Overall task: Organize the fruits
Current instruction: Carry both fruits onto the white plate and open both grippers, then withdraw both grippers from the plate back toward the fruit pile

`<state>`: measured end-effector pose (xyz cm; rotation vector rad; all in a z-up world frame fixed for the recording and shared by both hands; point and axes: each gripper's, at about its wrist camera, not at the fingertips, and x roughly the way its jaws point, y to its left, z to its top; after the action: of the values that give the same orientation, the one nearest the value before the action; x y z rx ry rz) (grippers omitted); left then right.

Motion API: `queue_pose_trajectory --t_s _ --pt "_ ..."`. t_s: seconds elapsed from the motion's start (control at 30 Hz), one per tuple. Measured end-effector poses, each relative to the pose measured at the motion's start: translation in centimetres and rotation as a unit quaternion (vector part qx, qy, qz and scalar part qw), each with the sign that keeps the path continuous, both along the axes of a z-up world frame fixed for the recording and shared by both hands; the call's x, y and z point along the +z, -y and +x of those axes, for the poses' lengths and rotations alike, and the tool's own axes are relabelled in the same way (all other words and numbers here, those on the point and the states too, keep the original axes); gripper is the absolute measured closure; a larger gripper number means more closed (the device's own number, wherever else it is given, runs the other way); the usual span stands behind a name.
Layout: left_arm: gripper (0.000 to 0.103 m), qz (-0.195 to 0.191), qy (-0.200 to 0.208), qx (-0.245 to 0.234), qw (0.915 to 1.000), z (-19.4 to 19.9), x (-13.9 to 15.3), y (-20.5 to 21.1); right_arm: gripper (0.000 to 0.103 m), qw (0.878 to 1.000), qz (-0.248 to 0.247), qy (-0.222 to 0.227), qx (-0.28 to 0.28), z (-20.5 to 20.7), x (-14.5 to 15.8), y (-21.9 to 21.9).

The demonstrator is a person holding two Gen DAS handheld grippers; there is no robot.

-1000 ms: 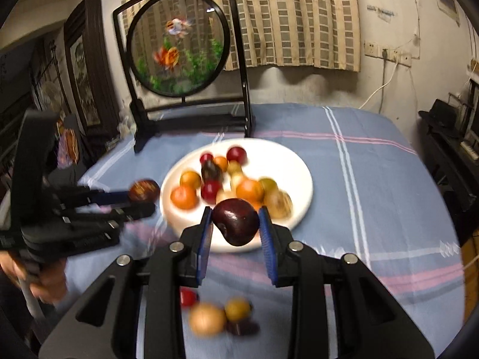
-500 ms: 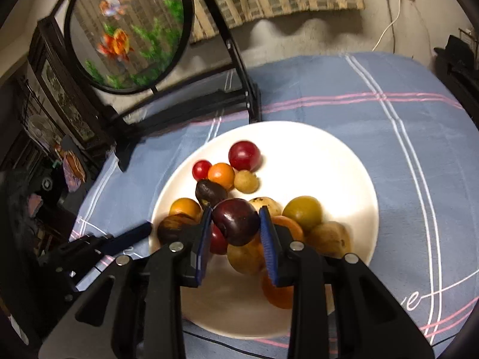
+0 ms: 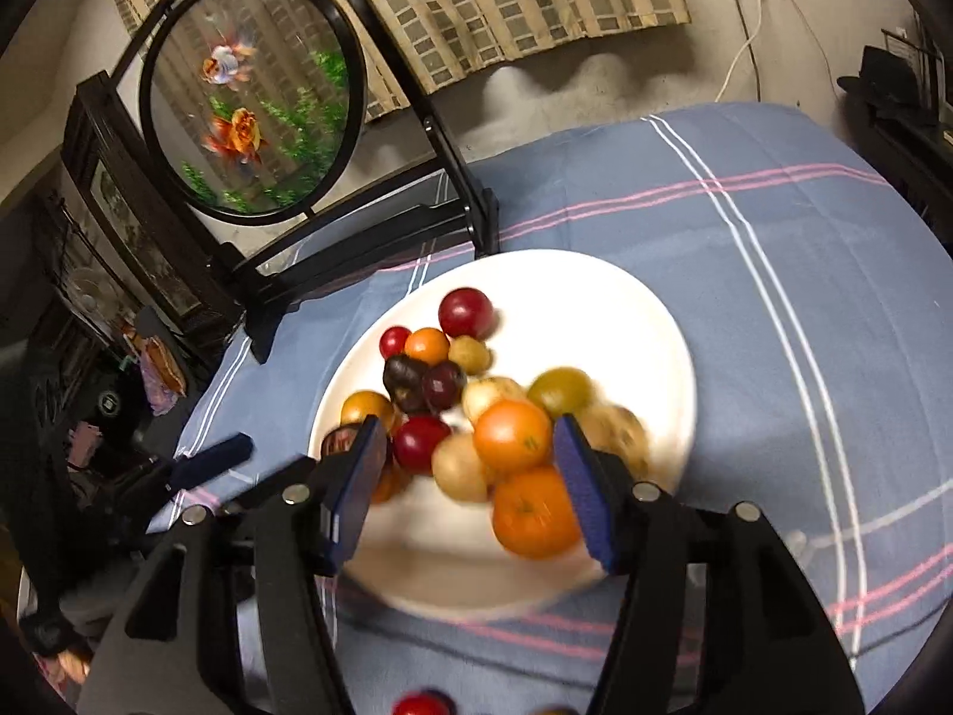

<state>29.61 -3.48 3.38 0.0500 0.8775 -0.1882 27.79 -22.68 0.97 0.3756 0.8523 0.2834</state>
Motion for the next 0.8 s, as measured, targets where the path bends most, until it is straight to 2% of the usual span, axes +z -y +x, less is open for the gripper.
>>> queue_pose_trajectory --t_s 0.2,0.4,0.53,0.7,0.8 --pt "0.025 -0.001 0.007 -0.014 0.9999 -4.1 0.1 -0.7 0.043 1.000 -0.016 0.009 -0.013 -5.2 -0.2 3.1" --pt "0.023 -0.007 -0.003 -0.032 0.9995 -8.3 -1.4 -0.3 0.043 0.996 -0.083 0.021 -0.023 -10.2 -0.6 4.0" --pt "0.023 0.004 -0.021 -0.034 0.9992 -9.8 -3.2 0.2 0.043 0.995 -0.098 0.013 -0.002 -12.2 -1.9 3.4" --pt "0.023 -0.011 -0.039 -0.040 0.9984 -10.7 -5.3 0.3 0.043 0.990 -0.139 -0.006 0.029 -13.4 -3.3 1.9" --pt "0.023 0.000 -0.050 -0.041 0.9979 -10.9 -7.1 0.2 0.043 0.986 -0.161 -0.012 0.046 -13.8 -4.1 1.3"
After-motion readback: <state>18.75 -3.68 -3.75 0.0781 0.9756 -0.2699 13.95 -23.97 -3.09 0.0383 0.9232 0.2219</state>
